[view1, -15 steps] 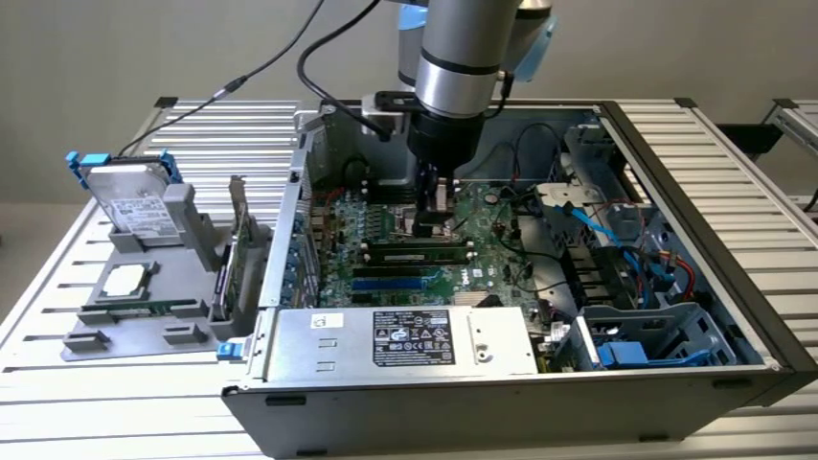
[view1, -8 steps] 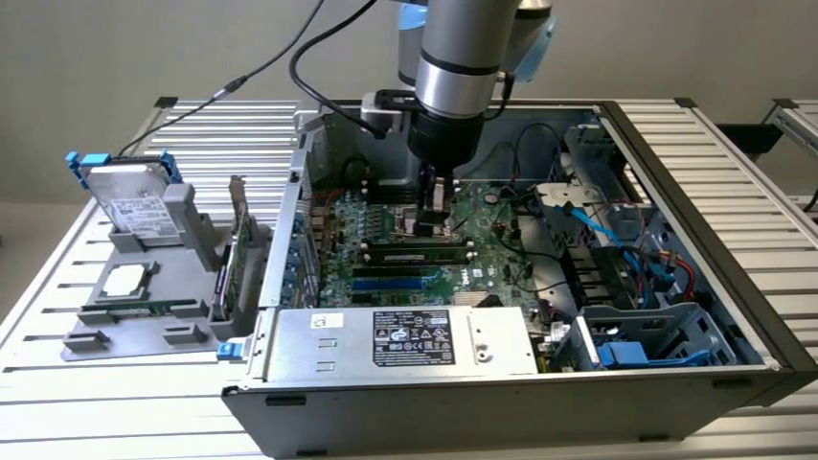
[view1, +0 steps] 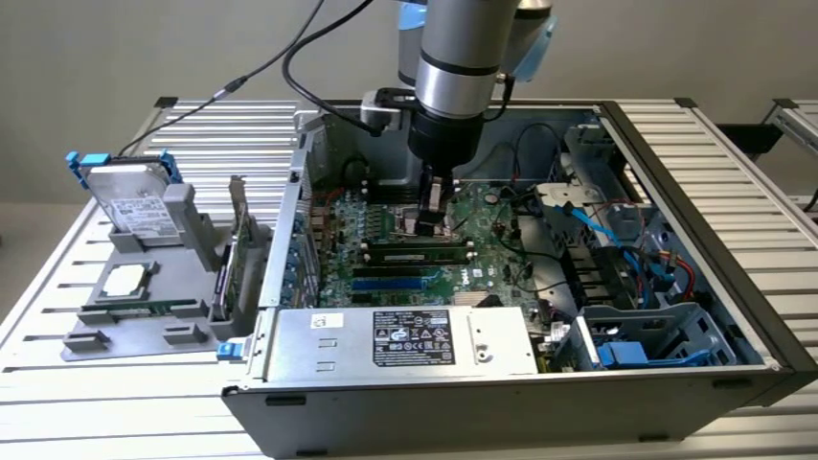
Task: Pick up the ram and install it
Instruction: 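Press down the ram until it locks into place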
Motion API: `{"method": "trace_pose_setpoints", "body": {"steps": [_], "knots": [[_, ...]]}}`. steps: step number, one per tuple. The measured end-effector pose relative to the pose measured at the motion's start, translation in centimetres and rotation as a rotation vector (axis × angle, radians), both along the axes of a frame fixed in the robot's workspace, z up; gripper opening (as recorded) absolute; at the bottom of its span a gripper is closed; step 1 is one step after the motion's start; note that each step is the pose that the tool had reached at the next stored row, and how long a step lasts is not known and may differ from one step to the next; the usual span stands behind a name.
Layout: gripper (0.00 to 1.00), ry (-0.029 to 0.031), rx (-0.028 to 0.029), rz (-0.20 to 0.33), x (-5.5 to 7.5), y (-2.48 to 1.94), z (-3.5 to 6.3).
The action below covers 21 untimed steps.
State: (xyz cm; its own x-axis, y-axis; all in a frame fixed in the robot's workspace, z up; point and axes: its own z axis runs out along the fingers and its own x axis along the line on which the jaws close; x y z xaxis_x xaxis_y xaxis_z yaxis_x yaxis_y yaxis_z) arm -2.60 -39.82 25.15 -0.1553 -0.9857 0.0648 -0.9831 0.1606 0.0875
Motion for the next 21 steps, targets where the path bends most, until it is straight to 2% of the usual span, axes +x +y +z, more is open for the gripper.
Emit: {"method": "trace_pose_setpoints", "body": {"steps": [2, 21], "knots": [[0.1, 0.0002, -0.0001, -0.006, -0.01, -0.01, 0.01], [0.1, 0.0, -0.0001, -0.324, 0.0, 0.0, 0.0]]}}
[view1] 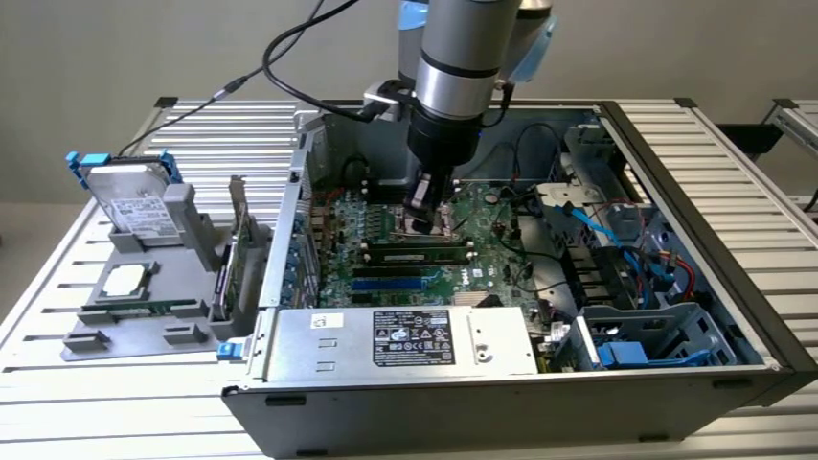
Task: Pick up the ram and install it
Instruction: 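Press down the ram until it locks into place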
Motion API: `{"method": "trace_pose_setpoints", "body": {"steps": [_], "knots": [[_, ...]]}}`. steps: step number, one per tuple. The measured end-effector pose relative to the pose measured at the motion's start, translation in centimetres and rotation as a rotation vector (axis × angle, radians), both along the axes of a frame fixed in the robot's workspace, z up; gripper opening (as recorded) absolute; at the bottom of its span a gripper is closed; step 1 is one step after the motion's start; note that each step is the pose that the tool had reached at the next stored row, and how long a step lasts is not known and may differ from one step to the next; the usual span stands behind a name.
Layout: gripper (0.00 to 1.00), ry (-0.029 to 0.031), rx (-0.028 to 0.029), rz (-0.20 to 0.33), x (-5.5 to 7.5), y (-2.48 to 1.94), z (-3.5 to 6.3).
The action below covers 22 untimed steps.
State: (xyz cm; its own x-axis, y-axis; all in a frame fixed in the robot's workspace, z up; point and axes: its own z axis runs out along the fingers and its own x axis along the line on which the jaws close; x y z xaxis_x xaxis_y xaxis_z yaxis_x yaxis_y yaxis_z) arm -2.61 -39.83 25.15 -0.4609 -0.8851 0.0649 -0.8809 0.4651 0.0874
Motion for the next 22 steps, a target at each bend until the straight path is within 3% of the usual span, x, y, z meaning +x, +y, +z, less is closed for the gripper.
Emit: {"method": "trace_pose_setpoints", "body": {"steps": [3, 7, 14, 22], "knots": [[0.1, -0.0033, -0.0002, -0.038, 0.01, 0.0, 0.0], [0.1, -0.0127, -0.0012, -0.083, 0.0, 0.0, -0.01], [0.1, -0.0254, -0.0089, -0.163, 0.0, 0.0, -0.02], [0.1, -0.0311, -0.0193, -0.26, 0.0, 0.0, -0.03]]}}
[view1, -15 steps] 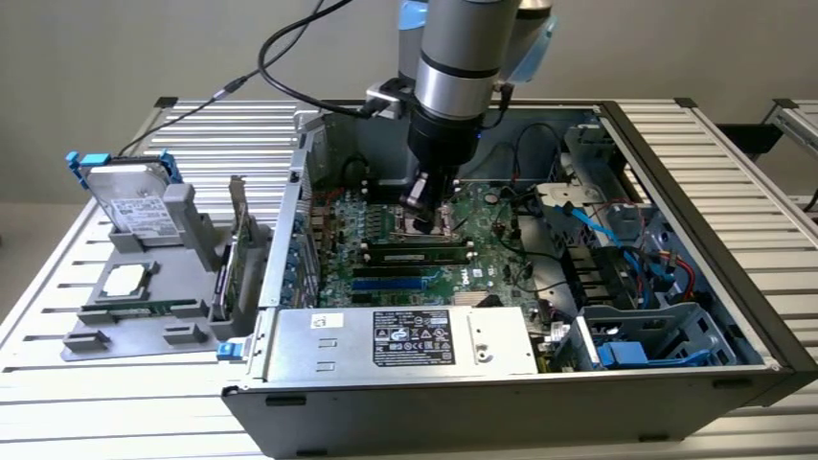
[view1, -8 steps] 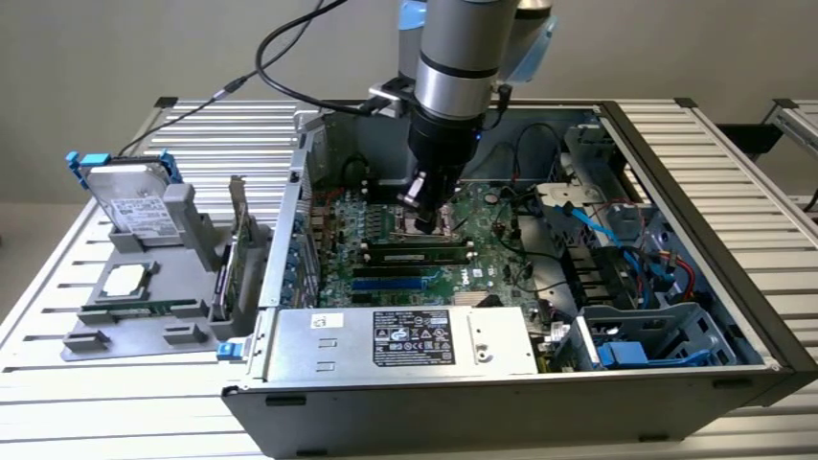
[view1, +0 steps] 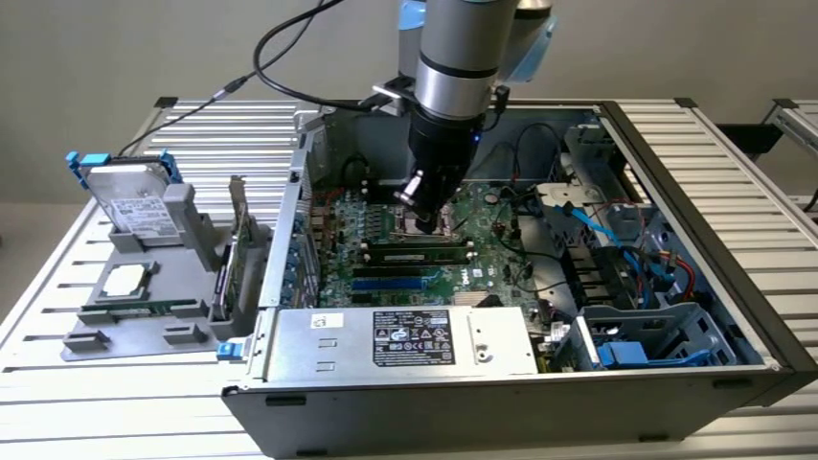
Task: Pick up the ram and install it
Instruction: 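Press down the ram until it locks into place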
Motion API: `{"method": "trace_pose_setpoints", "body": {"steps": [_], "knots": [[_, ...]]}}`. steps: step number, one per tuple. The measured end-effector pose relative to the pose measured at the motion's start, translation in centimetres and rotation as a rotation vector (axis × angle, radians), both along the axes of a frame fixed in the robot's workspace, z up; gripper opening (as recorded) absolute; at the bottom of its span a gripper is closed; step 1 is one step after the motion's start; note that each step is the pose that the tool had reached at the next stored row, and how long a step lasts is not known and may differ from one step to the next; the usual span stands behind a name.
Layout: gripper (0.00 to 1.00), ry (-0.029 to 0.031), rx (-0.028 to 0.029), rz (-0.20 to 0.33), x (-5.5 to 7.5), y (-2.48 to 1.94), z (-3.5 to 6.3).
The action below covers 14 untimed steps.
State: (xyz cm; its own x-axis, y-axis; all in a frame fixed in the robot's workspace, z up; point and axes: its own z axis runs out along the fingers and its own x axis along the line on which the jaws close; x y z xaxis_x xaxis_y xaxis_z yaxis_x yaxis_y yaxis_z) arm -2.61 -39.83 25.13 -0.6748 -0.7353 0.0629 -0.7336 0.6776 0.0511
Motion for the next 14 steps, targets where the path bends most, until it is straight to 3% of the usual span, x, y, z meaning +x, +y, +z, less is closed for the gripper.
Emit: {"method": "trace_pose_setpoints", "body": {"steps": [14], "knots": [[0.1, -0.0038, -0.0098, -0.18, 0.0, 0.0, 0.0]]}}
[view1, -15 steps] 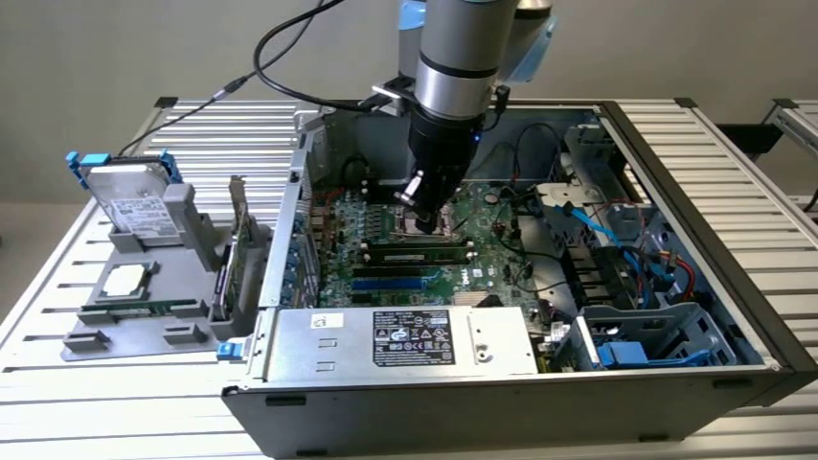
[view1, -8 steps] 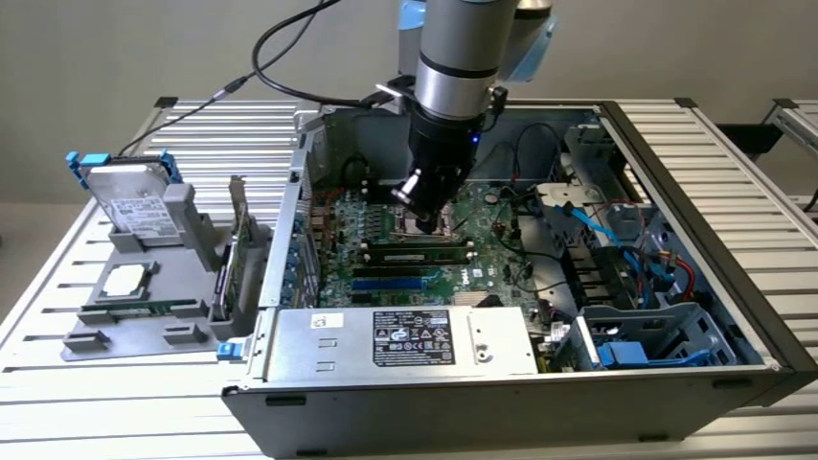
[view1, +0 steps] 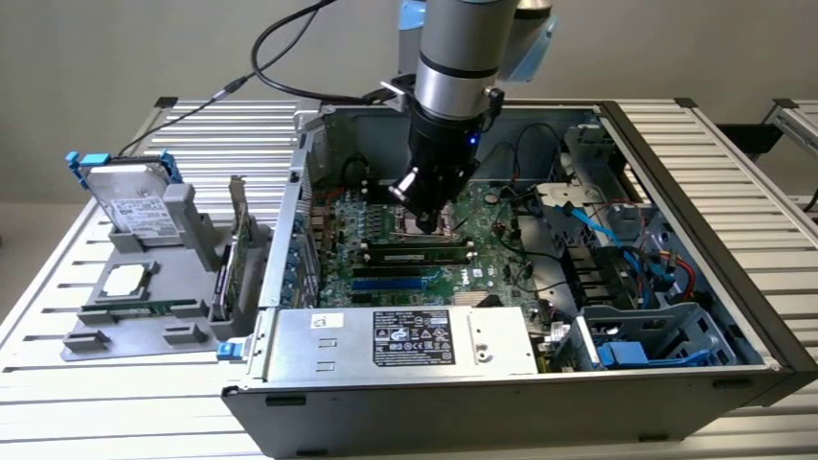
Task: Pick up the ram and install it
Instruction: 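Press down the ram until it locks into place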
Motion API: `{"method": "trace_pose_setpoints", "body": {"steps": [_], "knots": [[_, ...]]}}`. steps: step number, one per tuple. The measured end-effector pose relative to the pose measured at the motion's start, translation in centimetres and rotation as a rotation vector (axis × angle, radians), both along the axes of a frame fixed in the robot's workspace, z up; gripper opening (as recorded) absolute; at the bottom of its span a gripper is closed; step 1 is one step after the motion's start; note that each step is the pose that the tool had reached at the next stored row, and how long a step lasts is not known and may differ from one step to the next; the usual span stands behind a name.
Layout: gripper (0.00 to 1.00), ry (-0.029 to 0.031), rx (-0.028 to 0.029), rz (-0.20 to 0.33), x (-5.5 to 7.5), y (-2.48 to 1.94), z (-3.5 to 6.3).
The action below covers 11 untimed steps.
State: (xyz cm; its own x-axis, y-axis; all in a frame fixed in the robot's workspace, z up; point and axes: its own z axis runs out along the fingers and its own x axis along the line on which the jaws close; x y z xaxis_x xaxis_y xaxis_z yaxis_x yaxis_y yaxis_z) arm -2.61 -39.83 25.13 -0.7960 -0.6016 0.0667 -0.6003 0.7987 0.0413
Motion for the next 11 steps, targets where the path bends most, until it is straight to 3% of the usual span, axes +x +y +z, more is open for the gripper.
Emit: {"method": "trace_pose_setpoints", "body": {"steps": [11], "knots": [[0.1, -0.0009, -0.0024, -0.155, 0.0, 0.0, 0.0]]}}
